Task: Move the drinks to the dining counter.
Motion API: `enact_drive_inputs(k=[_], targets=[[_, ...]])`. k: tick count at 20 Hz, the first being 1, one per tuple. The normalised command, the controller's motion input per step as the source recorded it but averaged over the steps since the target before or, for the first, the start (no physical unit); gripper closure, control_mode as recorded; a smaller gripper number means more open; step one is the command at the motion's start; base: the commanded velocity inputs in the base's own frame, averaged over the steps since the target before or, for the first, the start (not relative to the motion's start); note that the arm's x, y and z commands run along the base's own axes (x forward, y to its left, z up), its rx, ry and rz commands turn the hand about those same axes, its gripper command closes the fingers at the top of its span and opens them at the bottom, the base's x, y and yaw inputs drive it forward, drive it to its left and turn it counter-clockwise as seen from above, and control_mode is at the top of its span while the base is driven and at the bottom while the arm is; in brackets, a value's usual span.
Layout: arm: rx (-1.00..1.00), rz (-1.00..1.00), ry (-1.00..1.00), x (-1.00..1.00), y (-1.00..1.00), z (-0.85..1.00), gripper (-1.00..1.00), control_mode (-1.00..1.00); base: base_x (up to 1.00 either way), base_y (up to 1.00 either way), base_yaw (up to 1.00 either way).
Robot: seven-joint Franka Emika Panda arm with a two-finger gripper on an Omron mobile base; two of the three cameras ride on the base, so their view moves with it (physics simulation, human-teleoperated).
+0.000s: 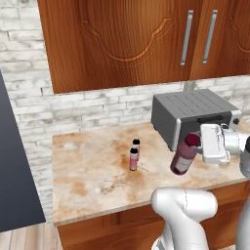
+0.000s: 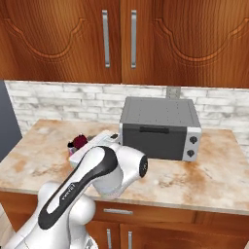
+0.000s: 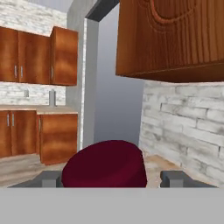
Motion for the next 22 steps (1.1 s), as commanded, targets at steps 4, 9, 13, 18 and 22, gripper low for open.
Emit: enact_drive_inputs(k=[4,9,13,18,22], targets=[[-0.01,0.04,-0.26,-0.99,0.01,0.52,1.00,-1.00,0.00,0.00,0.00],[-0.04,0.00,-0.20,-0.73,0.17,0.16,1.00,-1.00,0.00,0.00,0.00],[0.00,0.00,-0.01,-0.07,0.03,0.00,1.00,-1.00,0.00,0.00,0.00],[0.00,0.00,0.00,0.00,0.00,0.00,1.00,1.00,-0.48,0.00,0.00],[0.00,0.00,0.00,0.00,0.00,0.00,1.00,1.00,-1.00,-0.01,-0.01]])
